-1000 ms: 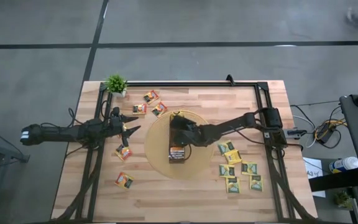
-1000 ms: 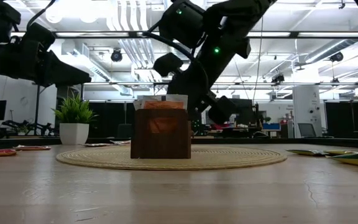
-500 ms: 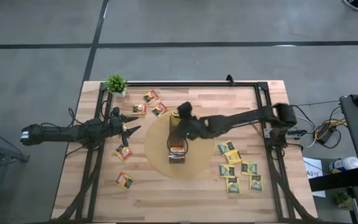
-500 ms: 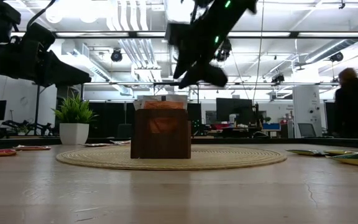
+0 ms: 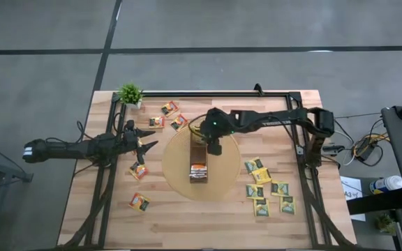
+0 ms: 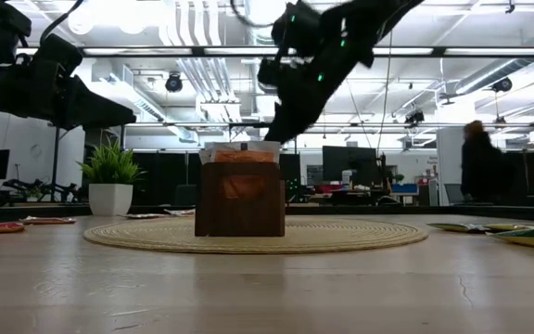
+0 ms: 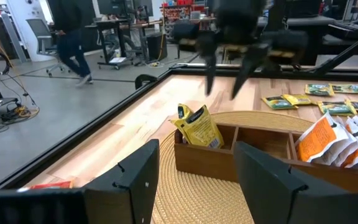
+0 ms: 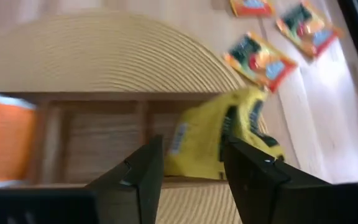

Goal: Pick & Place Tea
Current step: Put the yellow tea bag into the top section of the wooden organizer

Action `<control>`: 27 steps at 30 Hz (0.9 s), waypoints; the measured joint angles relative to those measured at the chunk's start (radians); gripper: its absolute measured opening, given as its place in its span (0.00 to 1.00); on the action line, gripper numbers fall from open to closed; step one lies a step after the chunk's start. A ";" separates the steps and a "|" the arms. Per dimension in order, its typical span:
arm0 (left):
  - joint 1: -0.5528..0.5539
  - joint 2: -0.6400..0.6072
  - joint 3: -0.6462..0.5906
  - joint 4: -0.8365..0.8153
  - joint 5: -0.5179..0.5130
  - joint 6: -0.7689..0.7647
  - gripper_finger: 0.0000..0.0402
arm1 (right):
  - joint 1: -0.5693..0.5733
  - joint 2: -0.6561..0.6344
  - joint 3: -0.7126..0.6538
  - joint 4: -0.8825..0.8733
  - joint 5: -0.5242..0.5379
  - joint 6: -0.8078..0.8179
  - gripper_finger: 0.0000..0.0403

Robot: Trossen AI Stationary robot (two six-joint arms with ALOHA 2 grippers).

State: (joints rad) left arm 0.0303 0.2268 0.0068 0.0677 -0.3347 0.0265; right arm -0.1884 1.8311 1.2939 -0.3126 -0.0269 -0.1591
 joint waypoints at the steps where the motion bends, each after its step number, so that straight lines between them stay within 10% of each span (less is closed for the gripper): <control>1: 0.000 0.000 0.000 0.000 0.000 0.000 0.50 | -0.009 0.014 0.004 0.000 0.000 0.008 0.39; 27: -0.001 0.000 0.000 0.000 0.000 0.000 0.50 | -0.098 0.025 -0.023 -0.036 -0.063 0.014 0.34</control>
State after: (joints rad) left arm 0.0296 0.2268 0.0067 0.0680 -0.3347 0.0264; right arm -0.2863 1.8565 1.2713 -0.3488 -0.0895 -0.1455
